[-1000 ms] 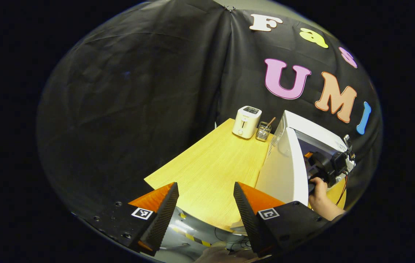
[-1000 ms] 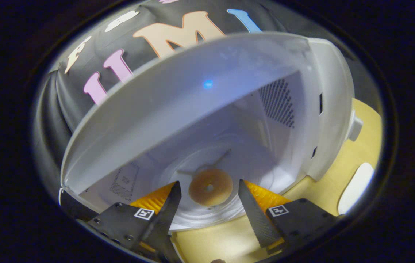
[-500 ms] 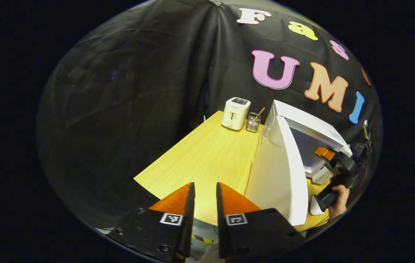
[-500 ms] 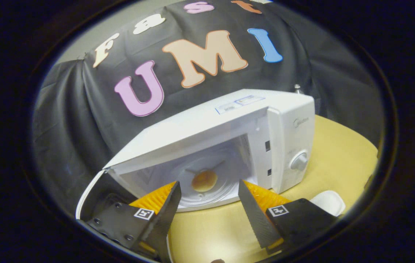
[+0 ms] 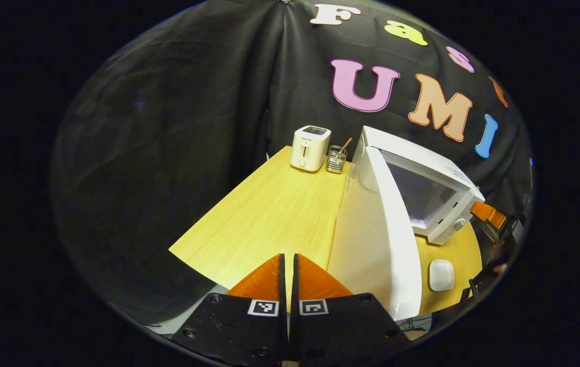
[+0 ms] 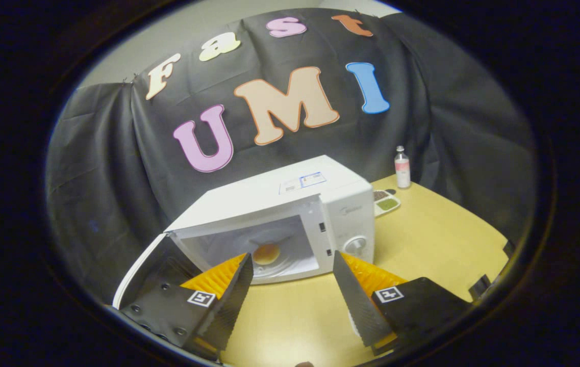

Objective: Open the microwave oven with the left hand, put the food in, and close the microwave oven.

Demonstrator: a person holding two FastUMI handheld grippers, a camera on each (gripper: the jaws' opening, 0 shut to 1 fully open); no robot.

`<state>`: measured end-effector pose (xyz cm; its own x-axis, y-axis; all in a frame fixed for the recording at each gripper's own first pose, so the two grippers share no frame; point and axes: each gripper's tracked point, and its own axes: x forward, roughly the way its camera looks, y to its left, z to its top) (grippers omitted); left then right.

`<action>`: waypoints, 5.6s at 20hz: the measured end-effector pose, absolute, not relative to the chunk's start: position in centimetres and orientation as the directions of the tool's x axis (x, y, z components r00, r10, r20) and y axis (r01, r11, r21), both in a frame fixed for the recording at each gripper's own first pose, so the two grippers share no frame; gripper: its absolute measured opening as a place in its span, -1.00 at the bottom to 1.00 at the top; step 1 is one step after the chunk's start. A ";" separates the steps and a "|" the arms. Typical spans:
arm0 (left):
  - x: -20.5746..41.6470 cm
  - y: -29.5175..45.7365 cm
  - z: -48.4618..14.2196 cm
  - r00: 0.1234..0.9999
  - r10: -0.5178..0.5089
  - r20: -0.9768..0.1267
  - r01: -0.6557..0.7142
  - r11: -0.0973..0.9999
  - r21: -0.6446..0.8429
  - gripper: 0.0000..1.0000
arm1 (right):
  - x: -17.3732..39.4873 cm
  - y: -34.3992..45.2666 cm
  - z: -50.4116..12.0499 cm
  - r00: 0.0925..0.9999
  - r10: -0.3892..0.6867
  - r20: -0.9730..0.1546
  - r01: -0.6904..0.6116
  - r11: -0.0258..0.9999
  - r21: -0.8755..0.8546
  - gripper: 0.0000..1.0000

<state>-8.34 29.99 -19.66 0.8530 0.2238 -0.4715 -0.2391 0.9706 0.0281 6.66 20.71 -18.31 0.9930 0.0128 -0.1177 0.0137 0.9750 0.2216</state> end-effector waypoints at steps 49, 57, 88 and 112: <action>9.4 -4.3 -22.1 0.878 -0.193 -0.439 0.274 0.953 0.129 -0.99 | 1.0 -2.6 -18.7 0.955 -0.205 -0.216 0.225 0.972 0.074 0.97; 12.2 -6.6 -22.5 0.890 -0.191 -0.414 0.249 0.964 0.090 -0.99 | 2.3 -4.2 -18.3 0.953 -0.208 -0.219 0.240 0.962 0.130 0.84; 14.3 -6.9 -22.9 0.896 -0.148 -0.418 0.168 0.986 0.012 -0.99 | 3.0 -2.5 -18.1 0.960 -0.195 -0.199 0.210 0.976 0.057 0.97; 3.1 -0.6 -9.4 0.968 -0.028 -0.247 0.066 0.987 0.147 0.92 | 2.9 3.8 -6.9 0.999 0.012 -0.039 -0.012 1.000 0.011 0.84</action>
